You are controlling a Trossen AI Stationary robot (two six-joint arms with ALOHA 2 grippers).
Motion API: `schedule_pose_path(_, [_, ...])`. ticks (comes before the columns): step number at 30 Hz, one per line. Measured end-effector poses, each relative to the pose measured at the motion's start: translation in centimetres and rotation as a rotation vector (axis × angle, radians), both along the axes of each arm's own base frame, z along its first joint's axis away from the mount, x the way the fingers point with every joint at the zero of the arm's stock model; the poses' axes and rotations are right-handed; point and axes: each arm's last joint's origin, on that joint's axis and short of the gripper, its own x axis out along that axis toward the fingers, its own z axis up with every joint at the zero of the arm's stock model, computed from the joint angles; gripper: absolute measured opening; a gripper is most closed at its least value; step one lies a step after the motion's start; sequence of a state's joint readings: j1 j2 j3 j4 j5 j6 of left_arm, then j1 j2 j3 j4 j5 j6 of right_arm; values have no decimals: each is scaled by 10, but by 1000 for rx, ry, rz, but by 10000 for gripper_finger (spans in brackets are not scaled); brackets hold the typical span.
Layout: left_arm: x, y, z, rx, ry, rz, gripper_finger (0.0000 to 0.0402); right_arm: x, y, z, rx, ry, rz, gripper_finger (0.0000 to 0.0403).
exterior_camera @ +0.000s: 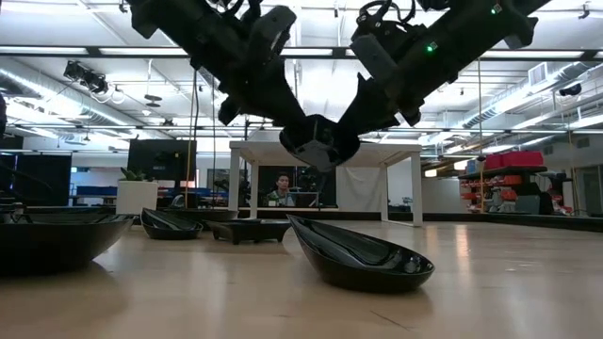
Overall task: Pick & Place Mini shaped plates
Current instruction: Stack the black leaf-shaped plate on top of the other black leaf-shaped plate on the shelf
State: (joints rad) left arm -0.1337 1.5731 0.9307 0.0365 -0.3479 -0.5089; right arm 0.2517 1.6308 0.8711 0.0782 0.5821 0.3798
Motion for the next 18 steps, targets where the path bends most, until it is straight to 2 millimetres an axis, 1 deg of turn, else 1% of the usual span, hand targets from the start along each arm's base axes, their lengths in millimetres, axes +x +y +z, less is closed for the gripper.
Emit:
schedule_pose_path(1, [0,0,3,7,-12,-24,41,-2,0,2,7,6,2,11])
schedule_pose_path(3, [0,-1,16,13,-48,-71,61,-7,-2,8,17,19,-5,9])
schedule_pose_path(5, [-2,-2,28,12,-72,-119,82,-17,-4,20,18,26,-6,5])
schedule_pose_path(8, [-8,-7,38,5,-85,-194,110,-34,-13,51,29,-31,-16,6])
schedule_pose_path(10, [-10,-12,42,13,-94,-224,122,-48,-26,74,30,-86,-42,6])
schedule_pose_path(12, [-12,-20,41,25,-87,-241,131,-61,-47,96,38,-148,-69,3])
schedule_pose_path(15, [-13,-30,38,51,-73,-235,135,-77,-92,120,68,-185,-137,3])
schedule_pose_path(18, [-13,-39,33,82,-54,-219,133,-87,-138,129,89,-168,-231,3])
